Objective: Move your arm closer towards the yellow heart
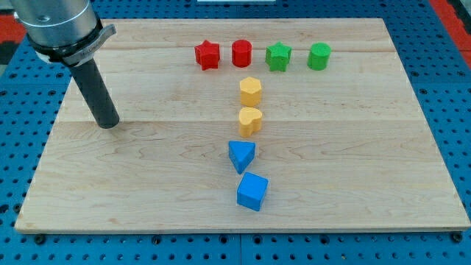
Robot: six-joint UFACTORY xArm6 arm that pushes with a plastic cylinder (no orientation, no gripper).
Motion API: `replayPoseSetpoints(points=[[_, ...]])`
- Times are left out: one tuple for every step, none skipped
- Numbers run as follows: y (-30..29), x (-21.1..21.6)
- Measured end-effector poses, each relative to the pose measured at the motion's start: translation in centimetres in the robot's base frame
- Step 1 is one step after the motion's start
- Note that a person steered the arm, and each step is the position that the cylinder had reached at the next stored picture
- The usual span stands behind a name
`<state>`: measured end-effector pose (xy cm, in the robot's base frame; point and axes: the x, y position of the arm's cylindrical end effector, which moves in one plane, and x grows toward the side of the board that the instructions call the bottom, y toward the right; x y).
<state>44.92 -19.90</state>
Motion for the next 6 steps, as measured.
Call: replayPoseSetpoints(points=[[0.0, 0.0], [-0.1, 0.2], [0.0, 0.2], [0.2, 0.2], [5.5, -1.2], [11.0, -1.4]])
